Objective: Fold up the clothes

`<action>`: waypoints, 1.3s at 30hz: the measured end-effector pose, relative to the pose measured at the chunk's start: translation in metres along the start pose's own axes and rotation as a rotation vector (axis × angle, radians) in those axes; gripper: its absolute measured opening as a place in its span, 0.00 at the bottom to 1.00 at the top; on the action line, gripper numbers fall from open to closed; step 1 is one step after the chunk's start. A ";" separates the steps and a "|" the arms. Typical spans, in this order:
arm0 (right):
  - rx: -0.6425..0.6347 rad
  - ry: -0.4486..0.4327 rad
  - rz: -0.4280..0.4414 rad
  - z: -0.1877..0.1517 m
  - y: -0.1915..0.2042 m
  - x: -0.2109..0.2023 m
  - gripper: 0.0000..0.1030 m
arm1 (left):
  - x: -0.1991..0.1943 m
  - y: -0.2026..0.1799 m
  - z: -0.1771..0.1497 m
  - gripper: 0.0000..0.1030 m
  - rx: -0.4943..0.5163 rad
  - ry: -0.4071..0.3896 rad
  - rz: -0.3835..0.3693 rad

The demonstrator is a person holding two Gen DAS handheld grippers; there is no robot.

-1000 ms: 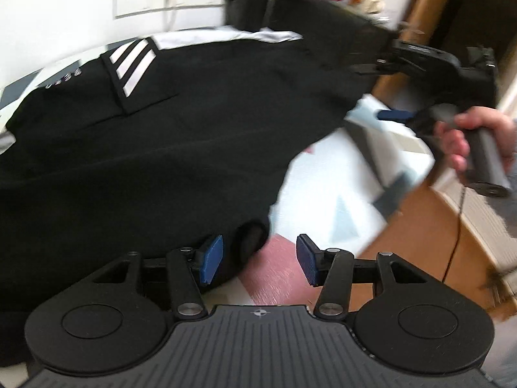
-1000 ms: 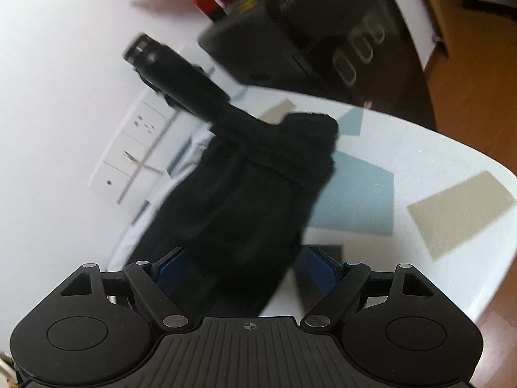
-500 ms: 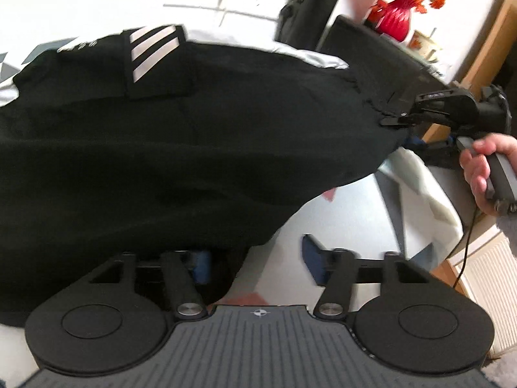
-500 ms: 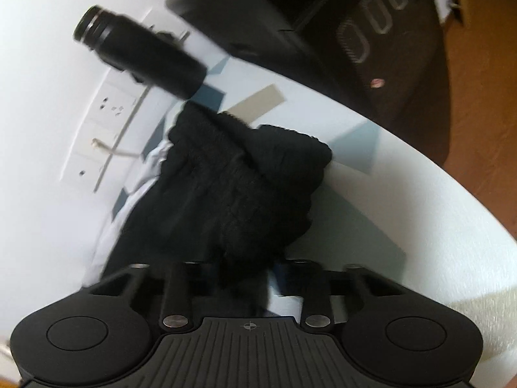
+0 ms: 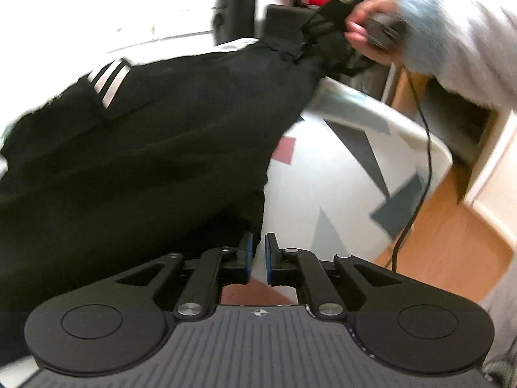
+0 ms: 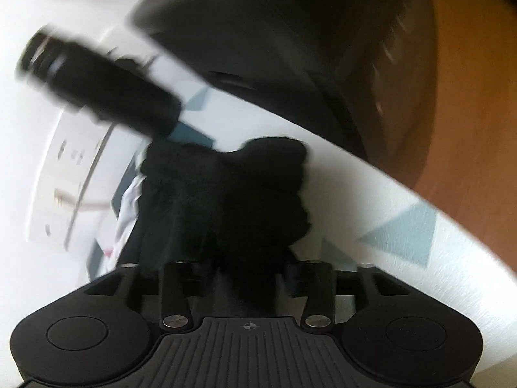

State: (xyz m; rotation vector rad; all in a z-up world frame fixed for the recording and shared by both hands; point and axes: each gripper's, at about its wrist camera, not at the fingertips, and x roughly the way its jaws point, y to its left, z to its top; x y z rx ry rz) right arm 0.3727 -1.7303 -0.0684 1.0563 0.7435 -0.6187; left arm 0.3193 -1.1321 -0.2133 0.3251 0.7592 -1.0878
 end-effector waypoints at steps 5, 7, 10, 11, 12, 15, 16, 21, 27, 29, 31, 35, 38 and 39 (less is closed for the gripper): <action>-0.416 -0.037 -0.032 -0.038 0.043 -0.036 0.62 | 0.004 0.019 0.013 0.43 -0.148 -0.014 -0.055; -0.600 -0.018 0.005 -0.064 0.060 -0.041 0.61 | 0.011 0.022 0.017 0.44 -0.189 -0.015 -0.071; -0.887 0.051 0.096 -0.110 0.085 -0.039 0.61 | 0.021 0.025 0.022 0.44 -0.225 -0.022 -0.083; -0.982 0.082 0.138 -0.126 0.091 -0.037 0.61 | 0.022 0.025 0.021 0.44 -0.229 -0.030 -0.086; -1.073 0.116 0.182 -0.143 0.094 -0.034 0.62 | 0.023 0.025 0.021 0.44 -0.227 -0.037 -0.088; -1.302 0.216 0.285 -0.185 0.102 -0.024 0.61 | 0.025 0.021 0.018 0.36 -0.190 -0.048 -0.070; -1.354 0.248 0.306 -0.195 0.103 -0.020 0.61 | 0.025 0.019 0.017 0.31 -0.177 -0.051 -0.060; -1.397 0.392 0.321 -0.207 0.105 0.005 0.09 | 0.025 0.011 0.015 0.20 -0.101 -0.061 -0.022; -1.247 0.367 0.391 -0.178 0.112 0.002 0.02 | 0.022 -0.004 0.007 0.13 0.001 -0.089 0.008; -1.217 0.330 0.399 -0.172 0.116 0.003 0.00 | 0.021 -0.005 0.005 0.11 0.004 -0.089 0.004; -1.187 0.293 0.406 -0.166 0.121 0.003 0.00 | 0.021 -0.004 0.006 0.11 0.003 -0.086 -0.001; -1.190 0.303 0.359 -0.176 0.117 0.023 0.00 | 0.021 -0.002 0.008 0.11 -0.003 -0.069 -0.015; -1.119 0.337 0.352 -0.175 0.103 0.031 0.00 | 0.018 -0.001 0.011 0.35 -0.008 -0.052 -0.017; -1.096 0.345 0.356 -0.173 0.099 0.030 0.01 | 0.016 0.003 0.012 0.44 -0.042 -0.061 -0.016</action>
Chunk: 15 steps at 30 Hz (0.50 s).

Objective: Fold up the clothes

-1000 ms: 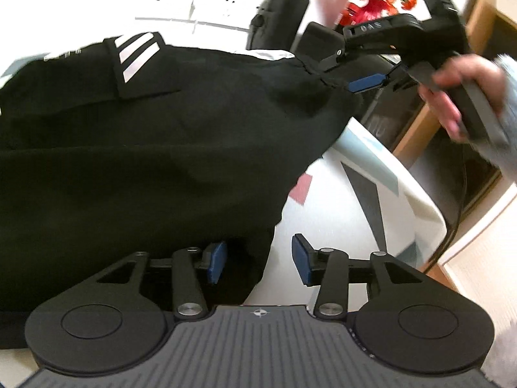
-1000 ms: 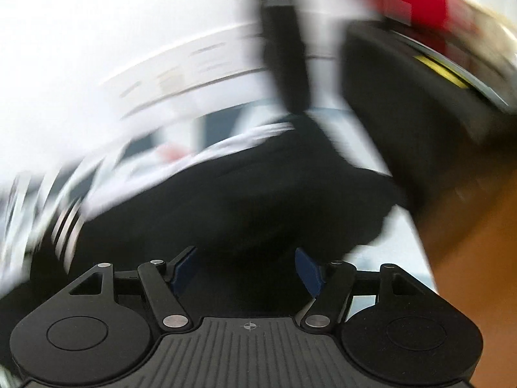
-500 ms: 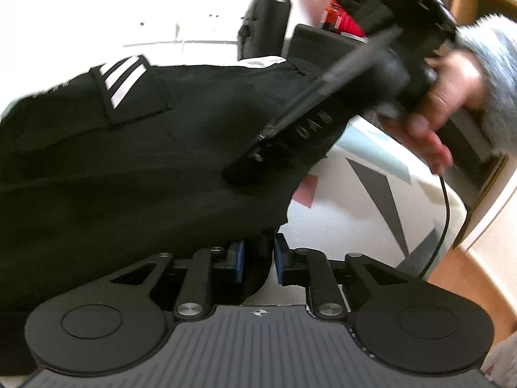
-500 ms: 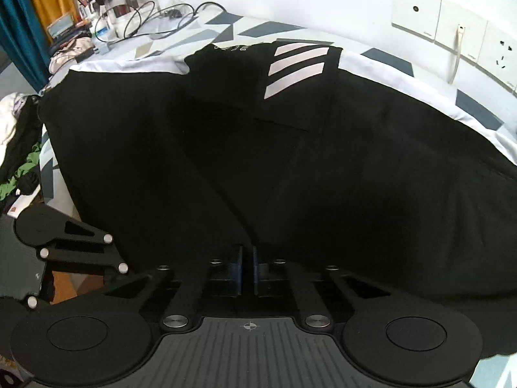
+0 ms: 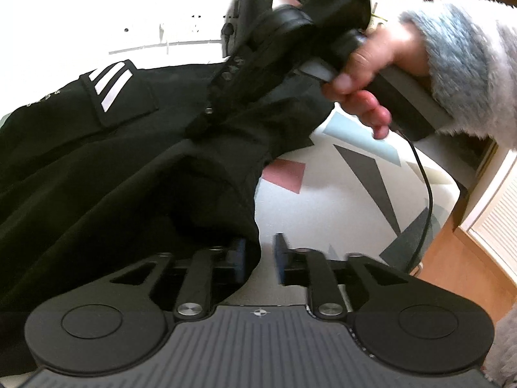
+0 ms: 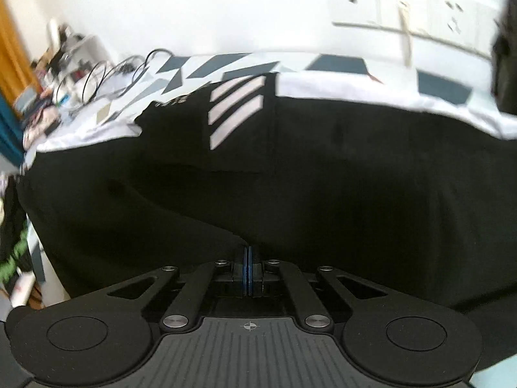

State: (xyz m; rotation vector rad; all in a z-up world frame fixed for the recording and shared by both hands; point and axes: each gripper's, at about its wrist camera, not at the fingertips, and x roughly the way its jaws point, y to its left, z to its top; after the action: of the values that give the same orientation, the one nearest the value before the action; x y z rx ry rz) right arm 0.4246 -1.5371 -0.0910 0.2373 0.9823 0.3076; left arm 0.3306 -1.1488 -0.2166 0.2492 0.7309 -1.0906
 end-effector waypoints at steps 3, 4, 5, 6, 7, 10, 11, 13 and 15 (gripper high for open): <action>0.028 -0.003 0.009 -0.004 -0.002 0.001 0.01 | -0.001 0.017 0.004 0.66 -0.144 -0.028 -0.006; 0.034 -0.004 0.010 -0.004 -0.003 0.001 0.01 | 0.001 0.022 0.007 0.65 -0.179 -0.026 -0.018; 0.041 -0.005 0.013 -0.005 -0.003 0.001 0.01 | 0.004 0.027 0.009 0.65 -0.213 -0.024 -0.029; 0.047 -0.007 0.019 -0.005 -0.004 0.001 0.01 | 0.007 0.029 0.011 0.65 -0.228 -0.020 -0.042; 0.052 -0.011 0.027 -0.004 -0.004 0.001 0.01 | 0.010 0.030 0.013 0.56 -0.232 -0.015 -0.055; 0.065 -0.024 0.051 -0.003 -0.004 0.000 0.02 | 0.009 0.013 0.016 0.09 -0.122 -0.030 -0.059; 0.075 -0.029 0.056 -0.003 -0.006 -0.001 0.02 | 0.002 -0.003 0.015 0.09 -0.001 -0.061 -0.037; 0.117 -0.039 0.065 -0.005 -0.010 -0.003 0.11 | -0.003 -0.036 0.005 0.09 0.238 -0.062 0.004; 0.165 -0.055 0.061 -0.008 -0.016 -0.006 0.24 | 0.002 -0.043 -0.002 0.09 0.281 -0.020 -0.009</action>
State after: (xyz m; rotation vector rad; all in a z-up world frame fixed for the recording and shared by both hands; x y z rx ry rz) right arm 0.4173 -1.5534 -0.0959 0.4242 0.9475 0.2745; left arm 0.2922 -1.1689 -0.2125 0.4732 0.5599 -1.2022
